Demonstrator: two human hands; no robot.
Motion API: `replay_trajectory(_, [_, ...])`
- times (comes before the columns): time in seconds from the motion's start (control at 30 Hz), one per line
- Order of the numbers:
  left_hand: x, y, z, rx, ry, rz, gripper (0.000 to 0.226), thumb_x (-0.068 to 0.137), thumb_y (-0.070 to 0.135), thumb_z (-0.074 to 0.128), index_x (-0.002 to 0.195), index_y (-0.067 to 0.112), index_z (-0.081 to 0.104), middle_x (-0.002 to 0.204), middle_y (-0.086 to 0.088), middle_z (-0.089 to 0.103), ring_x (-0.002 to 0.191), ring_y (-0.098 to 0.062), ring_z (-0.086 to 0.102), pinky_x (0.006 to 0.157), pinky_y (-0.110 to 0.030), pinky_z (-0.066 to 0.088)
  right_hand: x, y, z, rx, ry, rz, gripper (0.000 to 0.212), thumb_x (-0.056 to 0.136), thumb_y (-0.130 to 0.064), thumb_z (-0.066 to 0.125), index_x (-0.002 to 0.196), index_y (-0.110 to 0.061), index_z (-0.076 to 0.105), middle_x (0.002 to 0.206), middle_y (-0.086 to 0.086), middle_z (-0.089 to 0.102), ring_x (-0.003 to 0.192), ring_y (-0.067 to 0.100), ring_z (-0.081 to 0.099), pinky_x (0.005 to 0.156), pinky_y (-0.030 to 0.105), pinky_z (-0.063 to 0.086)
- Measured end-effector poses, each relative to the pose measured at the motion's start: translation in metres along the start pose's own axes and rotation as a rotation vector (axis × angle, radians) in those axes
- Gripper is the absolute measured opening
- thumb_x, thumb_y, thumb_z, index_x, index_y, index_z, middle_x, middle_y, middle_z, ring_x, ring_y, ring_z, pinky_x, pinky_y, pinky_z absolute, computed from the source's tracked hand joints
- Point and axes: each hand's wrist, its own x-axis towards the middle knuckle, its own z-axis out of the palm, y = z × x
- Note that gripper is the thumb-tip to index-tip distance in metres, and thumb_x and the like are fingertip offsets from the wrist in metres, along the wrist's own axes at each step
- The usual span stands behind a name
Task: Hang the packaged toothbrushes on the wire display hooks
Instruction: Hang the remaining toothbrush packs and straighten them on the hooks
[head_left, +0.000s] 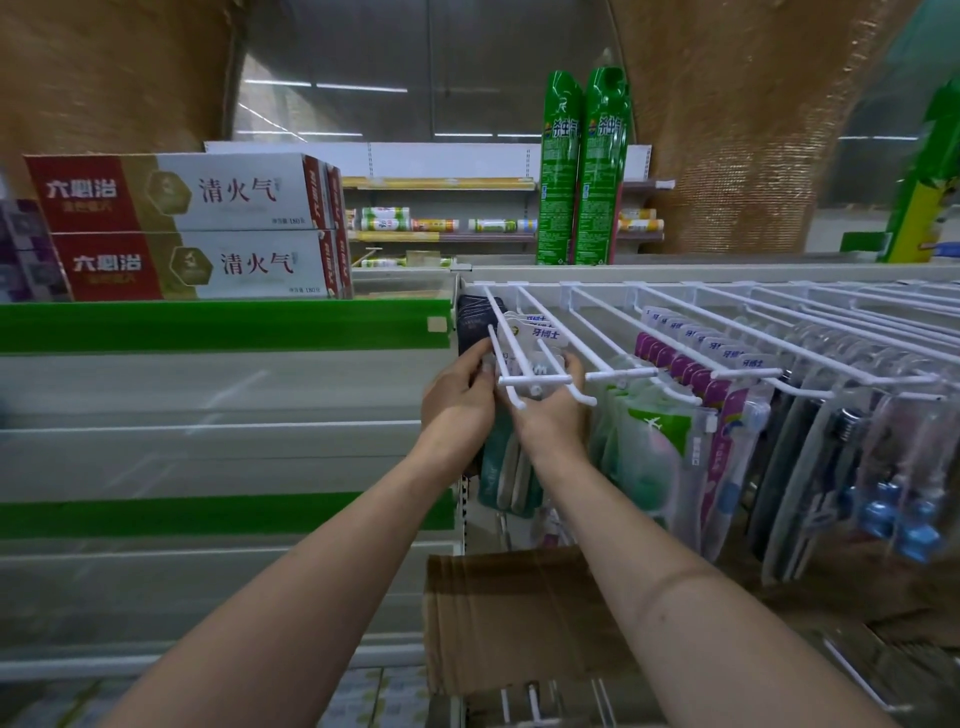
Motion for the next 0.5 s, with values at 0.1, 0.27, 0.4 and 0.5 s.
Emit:
replay_trajectory(0.1, [0.001, -0.001, -0.001, 0.041, 0.018, -0.015, 0.035, 0.104, 0.03, 0.048, 0.132, 0.048, 0.06, 0.118, 0.003, 0.072, 0.108, -0.022, 0.065, 0.098, -0.044, 0.055, -0.001, -0.002, 0.004, 0.024, 0.019, -0.009, 0.056, 0.078, -0.005, 0.083, 0.101, -0.04, 0.045, 0.115, 0.007, 0.066, 0.1, 0.017, 0.065, 0.097, 0.044, 0.055])
replay_trajectory(0.27, [0.001, -0.001, -0.001, 0.066, 0.029, -0.002, 0.037, 0.104, 0.026, 0.048, 0.134, 0.043, 0.061, 0.112, 0.0, 0.074, 0.104, -0.026, 0.067, 0.094, -0.042, 0.056, -0.004, 0.005, 0.006, 0.052, 0.078, -0.022, 0.056, 0.075, -0.009, 0.085, 0.111, -0.038, 0.053, 0.108, -0.002, 0.07, 0.101, 0.015, 0.068, 0.096, 0.044, 0.056])
replay_trajectory(0.4, [0.002, -0.003, 0.0, 0.032, 0.026, -0.019, 0.039, 0.102, 0.025, 0.051, 0.134, 0.045, 0.06, 0.113, 0.002, 0.073, 0.106, -0.024, 0.066, 0.096, -0.045, 0.056, -0.004, 0.007, 0.003, 0.104, 0.125, -0.014, 0.057, 0.074, -0.003, 0.08, 0.118, -0.031, 0.056, 0.108, -0.005, 0.069, 0.1, 0.013, 0.067, 0.095, 0.042, 0.056])
replay_trajectory(0.5, [0.004, -0.003, 0.002, 0.043, 0.018, -0.014, 0.041, 0.1, 0.021, 0.054, 0.134, 0.043, 0.061, 0.107, 0.003, 0.074, 0.099, -0.023, 0.068, 0.092, -0.045, 0.058, -0.004, 0.008, 0.002, 0.044, 0.185, -0.036, 0.053, 0.076, -0.005, 0.08, 0.115, -0.032, 0.056, 0.101, -0.008, 0.067, 0.097, 0.016, 0.067, 0.091, 0.04, 0.057])
